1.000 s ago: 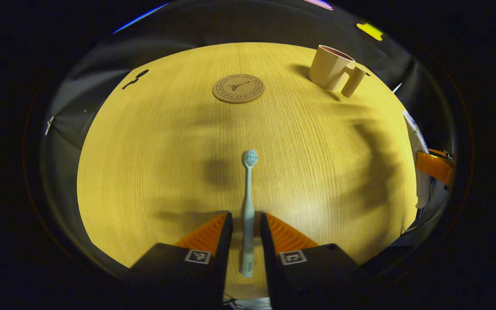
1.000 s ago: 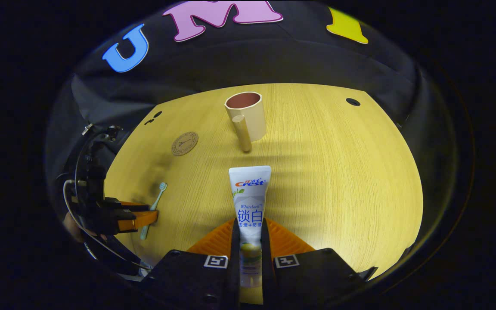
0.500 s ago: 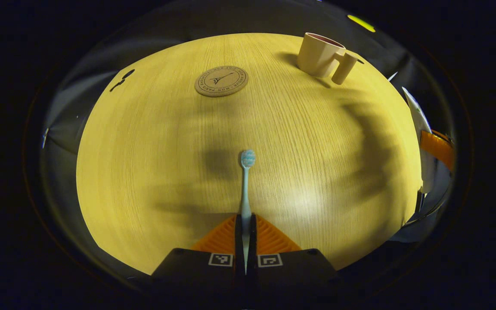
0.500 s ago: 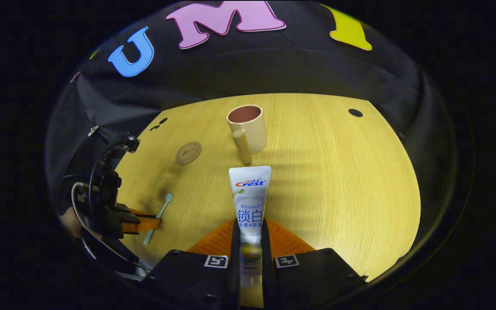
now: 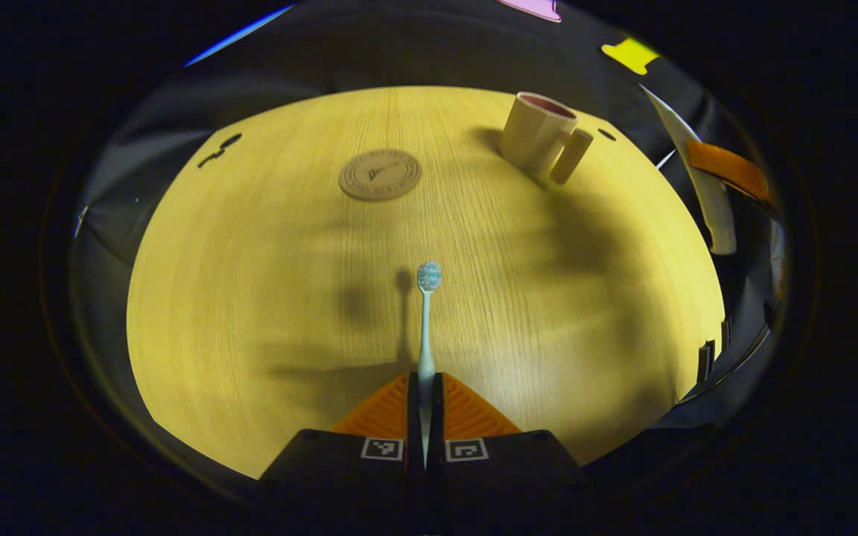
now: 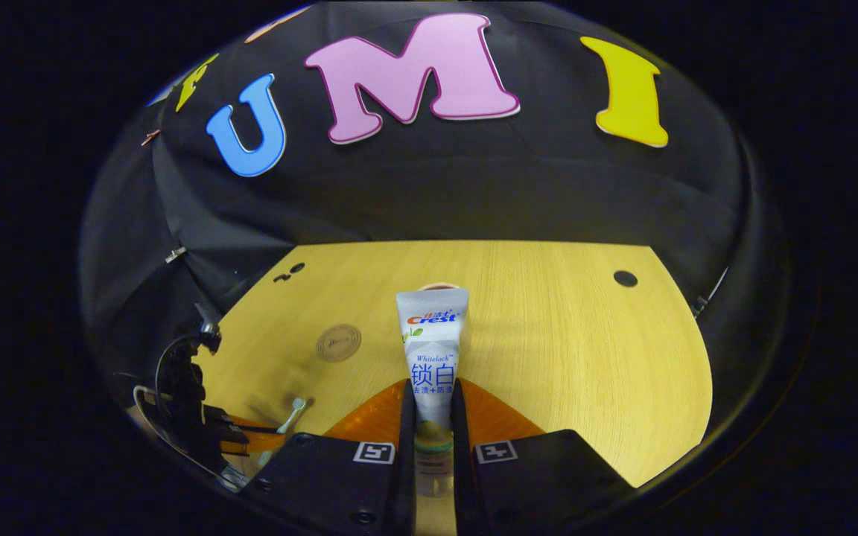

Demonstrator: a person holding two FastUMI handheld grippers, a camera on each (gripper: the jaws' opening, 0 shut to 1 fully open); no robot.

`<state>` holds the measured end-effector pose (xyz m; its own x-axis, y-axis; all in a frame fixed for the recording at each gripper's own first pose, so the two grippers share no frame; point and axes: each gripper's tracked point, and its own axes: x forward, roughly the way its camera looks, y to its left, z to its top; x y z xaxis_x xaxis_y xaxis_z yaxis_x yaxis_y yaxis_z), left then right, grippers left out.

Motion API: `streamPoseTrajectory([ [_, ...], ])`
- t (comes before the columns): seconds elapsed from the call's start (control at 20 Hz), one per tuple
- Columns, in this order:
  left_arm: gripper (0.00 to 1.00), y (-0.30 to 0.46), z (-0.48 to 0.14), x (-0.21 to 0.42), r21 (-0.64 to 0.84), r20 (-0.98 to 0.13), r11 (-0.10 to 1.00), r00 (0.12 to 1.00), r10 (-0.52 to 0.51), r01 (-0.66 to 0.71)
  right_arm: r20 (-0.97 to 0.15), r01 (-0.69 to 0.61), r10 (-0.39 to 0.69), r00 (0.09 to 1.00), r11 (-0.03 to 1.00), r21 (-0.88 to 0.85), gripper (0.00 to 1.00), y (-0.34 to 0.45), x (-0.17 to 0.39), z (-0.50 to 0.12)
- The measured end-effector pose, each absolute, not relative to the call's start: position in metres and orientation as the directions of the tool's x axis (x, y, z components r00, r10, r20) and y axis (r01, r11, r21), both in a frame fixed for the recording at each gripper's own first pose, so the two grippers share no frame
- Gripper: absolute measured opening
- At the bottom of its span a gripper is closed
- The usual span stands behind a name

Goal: Put the toothbrush and toothpaste on the desktop into the cup, then pick up the cup and place it on the coaster on the desktop.

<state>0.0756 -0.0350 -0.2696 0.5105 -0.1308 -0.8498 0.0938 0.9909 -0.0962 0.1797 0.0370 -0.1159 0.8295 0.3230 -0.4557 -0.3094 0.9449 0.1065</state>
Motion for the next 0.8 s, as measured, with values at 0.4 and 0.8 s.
streamPoseTrajectory([
  [0.4,0.06,-0.065,-0.195,0.085,-0.219,-0.697,0.971,0.681,-0.226,0.098,-0.163,-0.327,0.349,0.923,0.934,0.146,0.24,0.069,0.254,-0.043],
  [0.8,0.06,-0.066,-0.175,0.096,-0.278,-0.622,0.961,0.760,-0.188,0.011,0.039,-0.321,0.318,0.947,0.941,0.106,0.24,0.078,0.329,-0.035],
])
